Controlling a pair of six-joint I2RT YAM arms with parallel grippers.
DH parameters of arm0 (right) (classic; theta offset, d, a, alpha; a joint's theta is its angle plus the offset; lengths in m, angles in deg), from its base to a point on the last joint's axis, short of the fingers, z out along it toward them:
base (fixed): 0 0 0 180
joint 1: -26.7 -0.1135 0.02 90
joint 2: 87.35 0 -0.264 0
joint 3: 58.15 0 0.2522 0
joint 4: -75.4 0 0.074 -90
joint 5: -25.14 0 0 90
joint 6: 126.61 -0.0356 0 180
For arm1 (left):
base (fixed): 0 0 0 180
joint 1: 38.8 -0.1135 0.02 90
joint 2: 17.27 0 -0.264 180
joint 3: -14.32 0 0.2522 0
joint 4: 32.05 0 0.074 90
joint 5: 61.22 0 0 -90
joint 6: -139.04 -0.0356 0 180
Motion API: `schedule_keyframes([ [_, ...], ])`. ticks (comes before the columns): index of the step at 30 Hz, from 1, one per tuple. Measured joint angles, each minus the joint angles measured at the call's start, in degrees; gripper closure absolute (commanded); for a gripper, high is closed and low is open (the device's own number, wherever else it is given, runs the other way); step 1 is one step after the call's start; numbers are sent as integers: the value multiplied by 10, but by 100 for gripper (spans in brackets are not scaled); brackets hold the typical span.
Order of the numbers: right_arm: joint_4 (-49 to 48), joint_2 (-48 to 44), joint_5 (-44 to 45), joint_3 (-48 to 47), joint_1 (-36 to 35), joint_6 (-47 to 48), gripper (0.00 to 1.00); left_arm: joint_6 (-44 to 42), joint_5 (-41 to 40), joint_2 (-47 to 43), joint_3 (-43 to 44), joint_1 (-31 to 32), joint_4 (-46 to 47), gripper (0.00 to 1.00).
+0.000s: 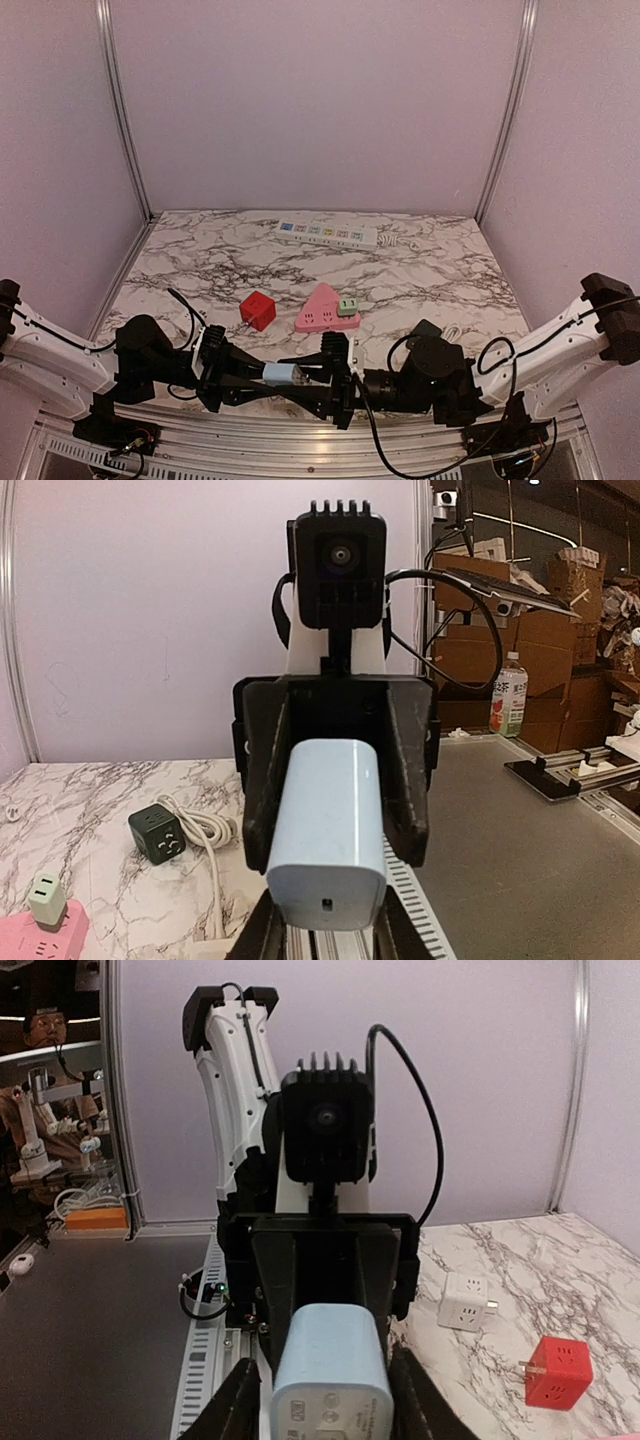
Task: Insert the plug
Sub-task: Pass from the right arm to the left, then pass from the left arm to the right
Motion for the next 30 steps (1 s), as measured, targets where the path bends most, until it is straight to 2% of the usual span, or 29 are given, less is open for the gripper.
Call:
schedule_keyframes([
  [2,54,-15,3,-13,0,0,40,-7,-8,0,0,0,-5,100],
  [8,332,-97,29,-126,0,6,29,-41,-45,0,13,-1,-78,100],
  [14,590,-154,71,-256,0,3,28,-65,-79,11,51,-1,-153,100],
  [17,685,-134,79,-306,0,3,29,-73,-93,17,63,-1,-182,100],
  [23,859,-11,83,-396,0,9,33,-85,-108,27,80,3,-226,100],
  [30,930,19,98,-397,0,36,36,-97,-108,28,81,6,-256,100],
])
